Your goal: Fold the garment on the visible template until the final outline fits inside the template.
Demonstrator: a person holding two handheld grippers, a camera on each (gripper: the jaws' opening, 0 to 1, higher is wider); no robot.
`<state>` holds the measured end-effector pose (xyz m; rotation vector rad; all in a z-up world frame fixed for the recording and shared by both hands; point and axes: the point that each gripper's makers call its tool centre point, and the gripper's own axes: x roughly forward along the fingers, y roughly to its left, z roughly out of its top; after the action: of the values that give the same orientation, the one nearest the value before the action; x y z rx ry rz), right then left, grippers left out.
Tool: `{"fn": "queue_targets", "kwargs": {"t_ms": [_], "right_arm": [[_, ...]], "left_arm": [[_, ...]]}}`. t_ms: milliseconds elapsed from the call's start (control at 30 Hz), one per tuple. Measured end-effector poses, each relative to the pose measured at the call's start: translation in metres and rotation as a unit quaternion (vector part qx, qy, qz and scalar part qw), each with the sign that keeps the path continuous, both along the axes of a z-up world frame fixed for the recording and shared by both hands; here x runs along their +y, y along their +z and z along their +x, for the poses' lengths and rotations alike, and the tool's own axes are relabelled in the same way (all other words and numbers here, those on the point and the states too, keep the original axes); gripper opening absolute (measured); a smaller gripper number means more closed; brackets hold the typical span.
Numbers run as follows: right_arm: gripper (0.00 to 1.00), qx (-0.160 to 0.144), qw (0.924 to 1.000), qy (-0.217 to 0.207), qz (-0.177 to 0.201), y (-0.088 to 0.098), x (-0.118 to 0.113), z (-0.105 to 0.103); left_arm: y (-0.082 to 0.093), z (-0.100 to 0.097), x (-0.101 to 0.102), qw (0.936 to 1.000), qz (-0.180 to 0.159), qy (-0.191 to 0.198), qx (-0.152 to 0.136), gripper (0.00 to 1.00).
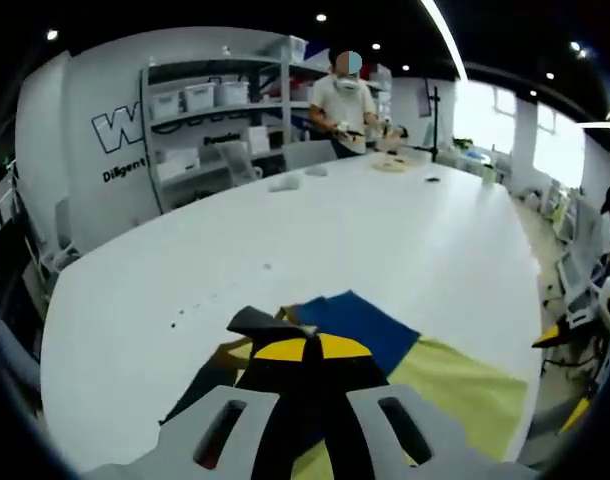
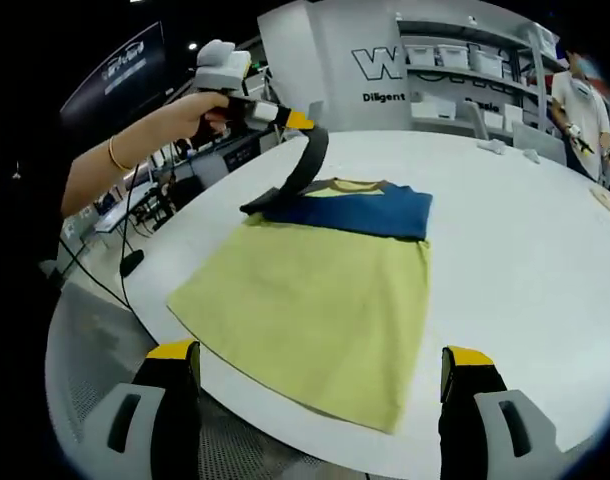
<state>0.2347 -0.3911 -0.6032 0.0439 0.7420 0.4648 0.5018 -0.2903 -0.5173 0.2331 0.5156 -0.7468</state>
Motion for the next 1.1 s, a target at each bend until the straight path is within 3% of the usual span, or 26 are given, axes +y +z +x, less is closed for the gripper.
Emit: {"fn": "queue_targets", "kwargs": {"t_ms": [600,900,1100], "right_arm": [[0.99,0.008,0.9999,-0.011,-0.007,-0.006,-0.008,-0.005],[0.99,0.008,0.9999,-0.014,-0.005,-0.008,-0.008,-0.004],[0.99,0.007,0.9998,-0.017,-0.002,-0.009,-0.008,-0.001]], "left_arm": [[-0.030,-0.020,-0.053,0.9987,0.010,-0.049,0.007,0.00],[-0.059,-0.020,-0.054,0.9984,0.022,-0.049,0.016,0.00],[-0.067,-0.021,-0.062,0.9981,0.000,-0.056,0.028,0.00]]}}
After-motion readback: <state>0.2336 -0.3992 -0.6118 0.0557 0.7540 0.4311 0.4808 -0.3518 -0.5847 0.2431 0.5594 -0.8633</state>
